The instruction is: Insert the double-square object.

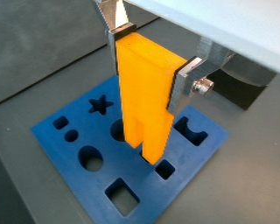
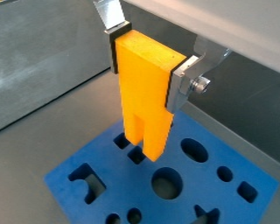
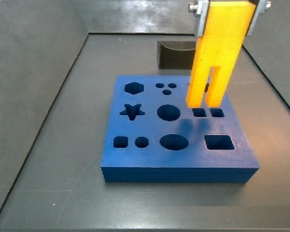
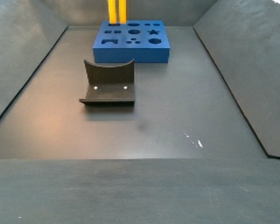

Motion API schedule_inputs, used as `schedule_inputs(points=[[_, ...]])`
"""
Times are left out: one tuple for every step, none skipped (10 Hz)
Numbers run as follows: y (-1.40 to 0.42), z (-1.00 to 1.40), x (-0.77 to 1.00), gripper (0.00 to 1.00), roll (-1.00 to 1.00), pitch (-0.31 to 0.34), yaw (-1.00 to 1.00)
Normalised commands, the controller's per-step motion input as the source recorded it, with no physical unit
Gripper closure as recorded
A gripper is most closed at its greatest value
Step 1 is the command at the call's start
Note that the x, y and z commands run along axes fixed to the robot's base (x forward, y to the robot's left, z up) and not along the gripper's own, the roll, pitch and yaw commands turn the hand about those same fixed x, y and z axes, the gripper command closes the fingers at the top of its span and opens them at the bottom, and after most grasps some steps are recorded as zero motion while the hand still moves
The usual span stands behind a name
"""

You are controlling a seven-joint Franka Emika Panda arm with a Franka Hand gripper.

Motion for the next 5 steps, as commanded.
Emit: schedule_inputs(points=[[0.00, 0.00, 1.00, 1.00, 0.25, 0.070, 0.00], [0.00, 0.00, 1.00, 1.00, 0.22, 0.074, 0.00], [0.00, 0.00, 1.00, 1.00, 0.16, 0.143, 0.00], [0.00, -0.04, 0.48, 1.00, 0.07, 0.126, 0.07], [0.00, -0.14, 0.28, 1.00, 0.03, 0.096, 0.16]])
